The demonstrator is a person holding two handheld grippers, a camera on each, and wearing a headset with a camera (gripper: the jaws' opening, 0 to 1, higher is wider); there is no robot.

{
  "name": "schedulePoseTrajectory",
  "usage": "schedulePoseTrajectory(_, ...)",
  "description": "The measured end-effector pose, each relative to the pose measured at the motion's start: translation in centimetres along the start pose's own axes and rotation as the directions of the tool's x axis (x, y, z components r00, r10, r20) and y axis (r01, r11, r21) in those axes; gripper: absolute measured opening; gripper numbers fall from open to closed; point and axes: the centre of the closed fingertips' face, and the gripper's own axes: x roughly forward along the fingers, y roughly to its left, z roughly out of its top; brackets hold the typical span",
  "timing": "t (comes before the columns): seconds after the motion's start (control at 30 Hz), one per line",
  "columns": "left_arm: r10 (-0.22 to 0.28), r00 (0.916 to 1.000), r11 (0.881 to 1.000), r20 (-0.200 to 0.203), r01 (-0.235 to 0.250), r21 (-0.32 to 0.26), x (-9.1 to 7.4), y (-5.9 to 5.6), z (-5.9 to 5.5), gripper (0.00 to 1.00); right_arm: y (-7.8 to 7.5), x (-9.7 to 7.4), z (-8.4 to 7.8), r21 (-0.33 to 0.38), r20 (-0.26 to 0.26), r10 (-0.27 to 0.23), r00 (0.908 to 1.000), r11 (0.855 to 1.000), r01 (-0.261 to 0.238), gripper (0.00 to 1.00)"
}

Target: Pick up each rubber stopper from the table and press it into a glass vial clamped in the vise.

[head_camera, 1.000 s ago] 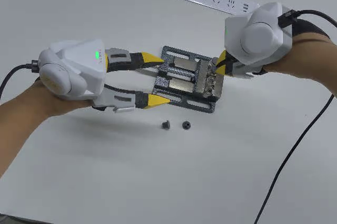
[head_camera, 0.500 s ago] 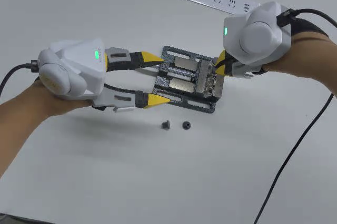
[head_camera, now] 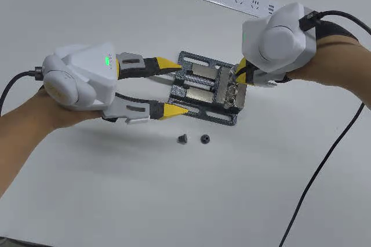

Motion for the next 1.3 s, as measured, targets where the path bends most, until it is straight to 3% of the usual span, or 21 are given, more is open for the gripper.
schedulePoseTrajectory(1.0,-0.005,0.9999,1.000,-0.010,0.005,0.008,-0.16,-0.14,-0.13,0.42,-0.18,-0.16,-0.32,0.014,-0.004,-0.006,1.0000,1.000,0.006,0.04)
schedulePoseTrajectory(1.3,-0.007,0.9999,1.000,-0.009,0.007,0.009,0.04,-0.14,-0.11,0.42,-0.14,-0.06,-0.28,0.003,-0.031,-0.007,0.9995,1.000,0.007,0.04)
